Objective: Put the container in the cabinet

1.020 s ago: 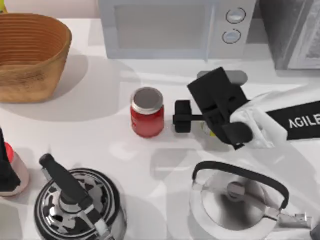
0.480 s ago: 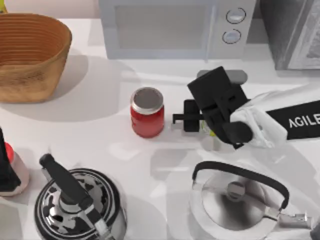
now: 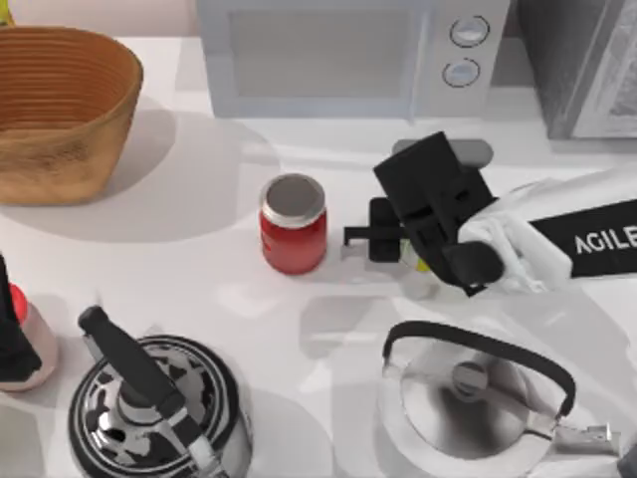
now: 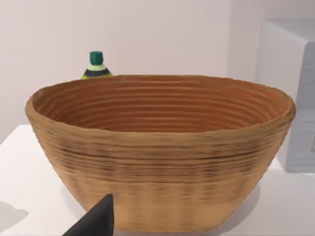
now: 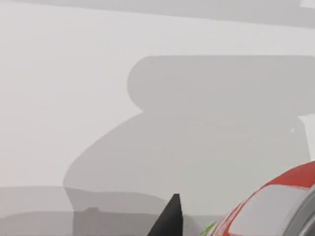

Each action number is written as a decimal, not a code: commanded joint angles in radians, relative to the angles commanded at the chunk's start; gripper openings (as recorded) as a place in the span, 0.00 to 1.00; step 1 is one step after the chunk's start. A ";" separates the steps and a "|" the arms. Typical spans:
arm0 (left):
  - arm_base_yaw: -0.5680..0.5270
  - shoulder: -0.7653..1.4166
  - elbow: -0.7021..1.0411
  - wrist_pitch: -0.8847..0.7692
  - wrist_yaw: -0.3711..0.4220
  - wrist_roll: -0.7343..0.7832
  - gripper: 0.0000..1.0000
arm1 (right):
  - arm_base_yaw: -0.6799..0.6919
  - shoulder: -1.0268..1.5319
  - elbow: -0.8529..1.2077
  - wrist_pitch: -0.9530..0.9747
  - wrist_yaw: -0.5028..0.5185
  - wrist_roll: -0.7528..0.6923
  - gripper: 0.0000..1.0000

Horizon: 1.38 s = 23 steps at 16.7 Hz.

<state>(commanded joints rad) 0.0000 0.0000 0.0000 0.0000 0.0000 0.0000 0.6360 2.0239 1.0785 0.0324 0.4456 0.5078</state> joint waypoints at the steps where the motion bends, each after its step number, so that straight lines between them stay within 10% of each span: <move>1: 0.000 0.000 0.000 0.000 0.000 0.000 1.00 | 0.000 0.000 0.000 0.000 0.000 0.000 0.00; 23: 0.000 0.000 0.000 0.000 0.000 0.000 1.00 | -0.003 -0.233 0.310 -0.535 0.004 0.006 0.00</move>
<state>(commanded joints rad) 0.0000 0.0000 0.0000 0.0000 0.0000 0.0000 0.6331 1.7904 1.3889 -0.5029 0.4496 0.5135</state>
